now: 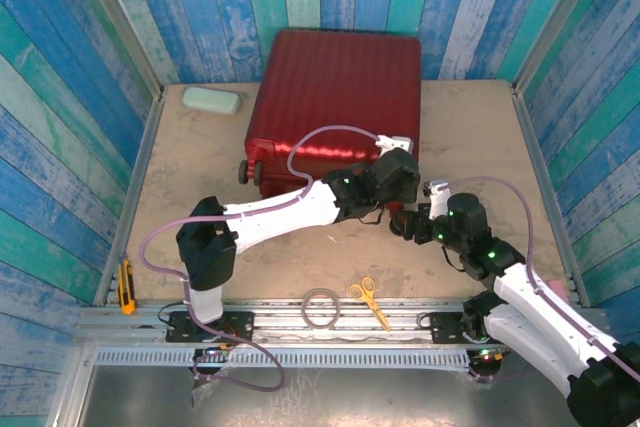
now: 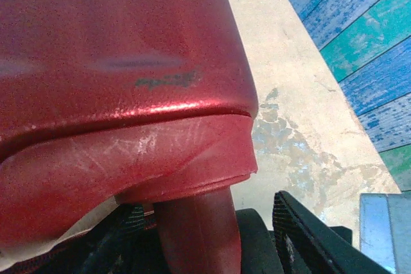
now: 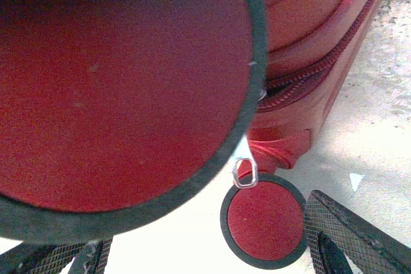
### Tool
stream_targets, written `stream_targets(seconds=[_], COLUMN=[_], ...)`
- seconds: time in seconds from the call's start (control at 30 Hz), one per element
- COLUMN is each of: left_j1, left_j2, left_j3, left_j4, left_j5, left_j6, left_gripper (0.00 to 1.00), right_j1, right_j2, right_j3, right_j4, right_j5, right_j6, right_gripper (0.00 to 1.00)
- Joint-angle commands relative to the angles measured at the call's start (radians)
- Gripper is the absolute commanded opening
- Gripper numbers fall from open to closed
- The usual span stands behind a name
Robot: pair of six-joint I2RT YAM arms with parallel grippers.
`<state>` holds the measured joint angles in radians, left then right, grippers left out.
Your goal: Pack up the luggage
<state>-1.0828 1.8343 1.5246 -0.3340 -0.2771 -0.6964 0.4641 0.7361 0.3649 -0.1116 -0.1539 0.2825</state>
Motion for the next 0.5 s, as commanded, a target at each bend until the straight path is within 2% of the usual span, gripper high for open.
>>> stream_targets(seconds=[0.0, 0.13, 0.27, 0.4, 0.47], left_j1=[0.077, 0.09, 0.093, 0.095, 0.095], left_j2=[0.05, 0.055, 0.066, 0.064, 0.06], left_j3=[-0.09, -0.075, -0.057, -0.051, -0.049], left_j4=[-0.046, -0.061, -0.068, -0.074, -0.081], left_j5=[0.011, 0.031, 0.048, 0.059, 0.062], left_j6=[0.11, 0.127, 0.133, 0.137, 0.141], left_gripper=[0.0, 0.0, 0.0, 0.0, 0.0], right_j1=[0.038, 0.103, 0.172, 0.165, 0.142], right_j2=[-0.007, 0.003, 0.0, -0.051, -0.09], right_j3=[-0.002, -0.026, -0.027, -0.02, -0.035], right_j4=[0.017, 0.034, 0.025, -0.044, -0.022], right_j5=[0.021, 0.066, 0.179, 0.394, 0.366], right_j6=[-0.014, -0.008, -0.018, 0.021, 0.012], right_gripper=[0.78, 0.78, 0.76, 0.71, 0.63])
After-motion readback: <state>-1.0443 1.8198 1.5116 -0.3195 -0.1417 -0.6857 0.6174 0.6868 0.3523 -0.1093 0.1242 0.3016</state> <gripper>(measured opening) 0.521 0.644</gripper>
